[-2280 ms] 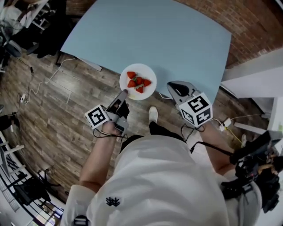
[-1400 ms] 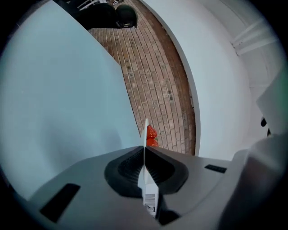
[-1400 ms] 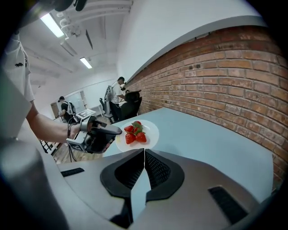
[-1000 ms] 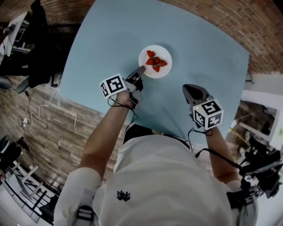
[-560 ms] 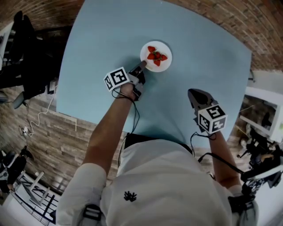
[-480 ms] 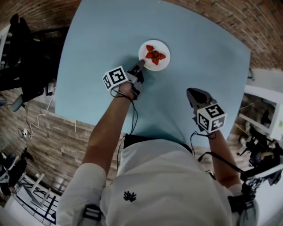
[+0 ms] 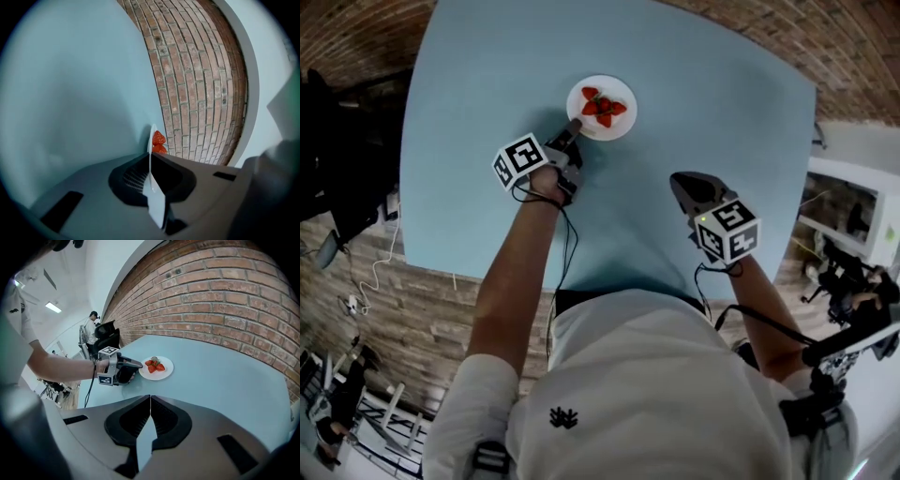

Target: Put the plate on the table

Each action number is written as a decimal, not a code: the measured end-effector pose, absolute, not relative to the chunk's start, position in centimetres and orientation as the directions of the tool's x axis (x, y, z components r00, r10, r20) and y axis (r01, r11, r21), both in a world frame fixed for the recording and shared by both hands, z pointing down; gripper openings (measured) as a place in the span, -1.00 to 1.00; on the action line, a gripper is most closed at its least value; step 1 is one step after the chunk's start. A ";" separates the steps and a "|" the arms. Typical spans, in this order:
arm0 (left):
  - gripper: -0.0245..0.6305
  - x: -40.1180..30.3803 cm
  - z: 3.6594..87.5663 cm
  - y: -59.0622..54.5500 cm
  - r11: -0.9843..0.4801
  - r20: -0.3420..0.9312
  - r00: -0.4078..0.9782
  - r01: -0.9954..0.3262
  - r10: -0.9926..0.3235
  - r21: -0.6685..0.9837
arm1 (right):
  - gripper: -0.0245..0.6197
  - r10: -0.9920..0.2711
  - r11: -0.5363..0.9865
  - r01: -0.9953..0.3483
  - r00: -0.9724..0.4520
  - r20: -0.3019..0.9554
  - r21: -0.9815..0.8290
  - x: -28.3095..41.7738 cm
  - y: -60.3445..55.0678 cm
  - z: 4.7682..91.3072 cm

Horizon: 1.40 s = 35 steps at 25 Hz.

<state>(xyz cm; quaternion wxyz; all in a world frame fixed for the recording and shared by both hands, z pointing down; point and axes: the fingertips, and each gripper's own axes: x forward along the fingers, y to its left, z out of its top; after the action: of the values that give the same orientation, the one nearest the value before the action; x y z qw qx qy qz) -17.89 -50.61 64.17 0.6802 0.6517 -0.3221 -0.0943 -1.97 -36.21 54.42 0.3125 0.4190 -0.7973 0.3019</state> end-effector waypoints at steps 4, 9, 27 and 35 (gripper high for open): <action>-0.88 -18.2 64.4 -51.3 0.136 0.396 0.742 -0.387 -0.541 0.912 | -0.90 -0.479 0.473 -0.852 -0.462 0.747 -0.224 -1.9 -36.9 54.9; -0.86 -17.7 65.0 -51.3 0.110 0.512 0.694 -0.537 -0.506 0.836 | -0.90 -0.478 0.463 -0.859 -0.451 0.754 -0.220 -1.3 -36.4 54.6; -0.64 -18.7 64.5 -51.2 -0.047 0.704 0.493 -0.834 -0.512 0.550 | -0.90 -0.502 0.465 -0.857 -0.462 0.731 -0.223 -0.9 -34.4 52.7; -0.64 -18.1 61.4 -48.6 -0.111 0.679 0.510 -0.834 -0.528 0.540 | -0.90 -0.525 0.492 -0.844 -0.484 0.700 -0.215 -0.7 -33.0 51.6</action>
<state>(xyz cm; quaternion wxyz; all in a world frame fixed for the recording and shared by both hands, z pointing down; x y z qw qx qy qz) -18.09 -48.55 61.40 0.4748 0.7278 -0.4679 0.1611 -0.72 -32.95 51.65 0.2857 0.4198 -0.8151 0.2788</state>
